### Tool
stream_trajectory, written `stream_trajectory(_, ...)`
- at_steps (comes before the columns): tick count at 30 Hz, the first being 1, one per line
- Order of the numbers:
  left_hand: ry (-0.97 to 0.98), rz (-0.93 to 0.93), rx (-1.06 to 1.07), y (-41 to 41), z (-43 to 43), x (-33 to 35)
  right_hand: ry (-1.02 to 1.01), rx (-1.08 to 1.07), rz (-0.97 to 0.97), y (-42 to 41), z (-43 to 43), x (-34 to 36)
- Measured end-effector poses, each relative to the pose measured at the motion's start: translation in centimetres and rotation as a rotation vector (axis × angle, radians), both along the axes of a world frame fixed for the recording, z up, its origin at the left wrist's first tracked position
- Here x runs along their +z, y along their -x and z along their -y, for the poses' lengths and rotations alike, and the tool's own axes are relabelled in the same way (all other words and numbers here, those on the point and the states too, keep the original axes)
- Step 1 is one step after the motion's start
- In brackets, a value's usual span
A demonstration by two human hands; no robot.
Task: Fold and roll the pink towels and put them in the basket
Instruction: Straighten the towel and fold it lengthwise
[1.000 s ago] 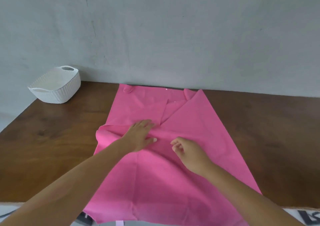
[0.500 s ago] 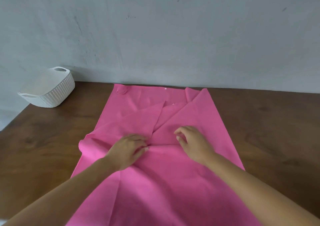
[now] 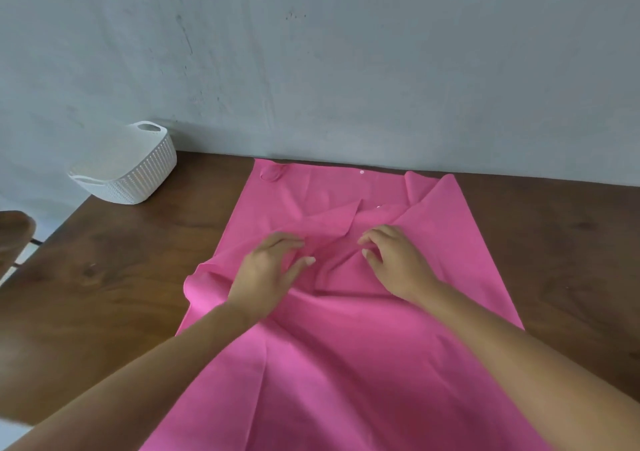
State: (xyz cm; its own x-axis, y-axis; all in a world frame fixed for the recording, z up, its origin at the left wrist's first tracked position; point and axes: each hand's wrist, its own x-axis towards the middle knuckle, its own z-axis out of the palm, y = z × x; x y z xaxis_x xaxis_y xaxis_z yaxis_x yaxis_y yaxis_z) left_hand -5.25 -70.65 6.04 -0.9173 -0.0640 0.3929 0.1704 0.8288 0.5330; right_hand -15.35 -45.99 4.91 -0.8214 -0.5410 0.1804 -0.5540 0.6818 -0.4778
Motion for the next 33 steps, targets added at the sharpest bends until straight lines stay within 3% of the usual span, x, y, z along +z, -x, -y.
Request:
stream_trajectory(7,-0.343,0.058,0.311,5.2,2.9,3.1,0.077,-0.059,0.003,4.2,4.3,3.0)
stream_trajectory(20,-0.483,0.176,0.341,11.5,11.7,1.5,0.087,0.012,0.157,12.8,18.1,6.0)
stream_trajectory(33,-0.491,0.239,0.351,15.9,14.8,-2.4,-0.252,0.144,0.084,18.9,25.1,2.3)
